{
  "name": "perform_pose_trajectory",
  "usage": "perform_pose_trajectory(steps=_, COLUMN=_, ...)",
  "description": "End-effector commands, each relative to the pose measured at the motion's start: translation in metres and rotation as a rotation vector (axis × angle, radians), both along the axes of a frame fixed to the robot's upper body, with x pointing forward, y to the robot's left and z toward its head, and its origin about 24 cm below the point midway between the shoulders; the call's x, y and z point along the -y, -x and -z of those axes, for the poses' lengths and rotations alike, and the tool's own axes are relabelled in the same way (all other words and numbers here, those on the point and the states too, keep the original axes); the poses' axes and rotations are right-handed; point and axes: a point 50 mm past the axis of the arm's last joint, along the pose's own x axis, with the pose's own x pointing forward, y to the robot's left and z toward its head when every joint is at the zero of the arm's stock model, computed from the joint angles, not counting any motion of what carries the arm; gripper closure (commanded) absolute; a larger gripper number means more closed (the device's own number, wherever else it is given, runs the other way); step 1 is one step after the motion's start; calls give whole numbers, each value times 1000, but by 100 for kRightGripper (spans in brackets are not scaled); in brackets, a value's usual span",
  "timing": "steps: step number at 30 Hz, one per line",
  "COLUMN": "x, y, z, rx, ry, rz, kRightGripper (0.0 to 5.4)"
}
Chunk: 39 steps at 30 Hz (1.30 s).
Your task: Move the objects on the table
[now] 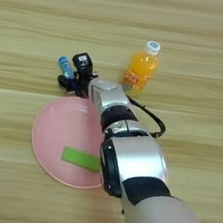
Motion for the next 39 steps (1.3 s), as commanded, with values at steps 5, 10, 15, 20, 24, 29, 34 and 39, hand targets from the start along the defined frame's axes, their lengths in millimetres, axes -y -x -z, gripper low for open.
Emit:
perform_pose_trajectory(steps=5, x=-4, y=-19, z=-38, rx=146, ry=26, rz=-9, kRightGripper=284)
perform_pose_trajectory(steps=10, x=-4, y=-19, z=-38, rx=150, ry=29, rz=-7, kRightGripper=337)
perform_pose_trajectory(steps=15, x=-4, y=-19, z=-38, rx=152, ry=29, rz=-7, kRightGripper=381)
perform_pose_trajectory(steps=20, x=-5, y=-19, z=-38, rx=158, ry=29, rz=-9, kRightGripper=398)
perform_pose_trajectory(steps=24, x=-5, y=-19, z=-39, rx=163, ry=29, rz=-12, kRightGripper=398)
perform_pose_trajectory(steps=29, x=-5, y=-20, z=-41, rx=176, ry=24, rz=-13, kRightGripper=398)
perform_pose_trajectory(steps=34, x=-6, y=-23, z=-54, rx=247, ry=-22, rz=-30, kRightGripper=398)
perform_pose_trajectory(steps=39, x=-5, y=-26, z=-72, rx=340, ry=-59, rz=-51, kRightGripper=398)
